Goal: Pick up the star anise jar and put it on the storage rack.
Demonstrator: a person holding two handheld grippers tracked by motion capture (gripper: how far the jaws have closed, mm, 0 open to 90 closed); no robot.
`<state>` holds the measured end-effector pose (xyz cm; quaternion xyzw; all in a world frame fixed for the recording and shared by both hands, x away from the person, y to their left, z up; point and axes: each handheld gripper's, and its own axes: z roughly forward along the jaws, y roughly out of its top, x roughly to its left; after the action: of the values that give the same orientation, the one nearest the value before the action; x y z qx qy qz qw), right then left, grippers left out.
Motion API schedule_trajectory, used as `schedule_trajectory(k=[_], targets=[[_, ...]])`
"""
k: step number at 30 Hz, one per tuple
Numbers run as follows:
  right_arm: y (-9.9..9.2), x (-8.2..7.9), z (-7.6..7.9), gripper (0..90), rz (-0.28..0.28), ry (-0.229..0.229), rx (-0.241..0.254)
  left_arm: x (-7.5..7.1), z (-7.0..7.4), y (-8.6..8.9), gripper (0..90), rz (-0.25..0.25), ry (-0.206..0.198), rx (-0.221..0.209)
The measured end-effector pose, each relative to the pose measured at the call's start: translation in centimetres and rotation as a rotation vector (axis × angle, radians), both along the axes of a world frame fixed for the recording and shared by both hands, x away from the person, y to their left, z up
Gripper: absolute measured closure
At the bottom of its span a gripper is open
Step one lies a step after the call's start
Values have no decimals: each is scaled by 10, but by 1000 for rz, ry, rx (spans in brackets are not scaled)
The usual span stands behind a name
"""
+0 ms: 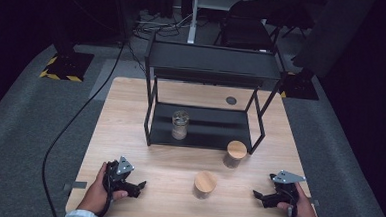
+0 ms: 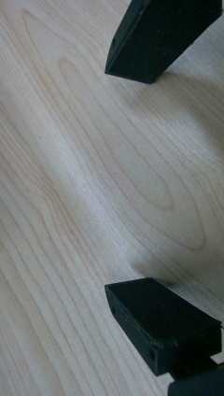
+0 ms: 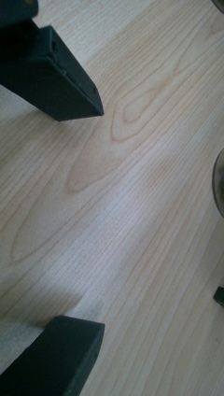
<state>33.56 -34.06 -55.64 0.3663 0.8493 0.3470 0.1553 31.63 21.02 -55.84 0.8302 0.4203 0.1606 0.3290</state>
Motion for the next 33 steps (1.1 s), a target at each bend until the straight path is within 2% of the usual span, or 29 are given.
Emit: schedule_trajectory(k=[8, 17, 33], targets=[[5, -2, 4, 18, 32, 14, -20, 0, 0, 0, 0, 0, -1, 0], [14, -9, 18, 19, 56, -34, -15, 0, 0, 0, 0, 0, 0, 0], [40, -21, 32, 19, 145, -61, -23, 0, 0, 0, 0, 0, -1, 0]])
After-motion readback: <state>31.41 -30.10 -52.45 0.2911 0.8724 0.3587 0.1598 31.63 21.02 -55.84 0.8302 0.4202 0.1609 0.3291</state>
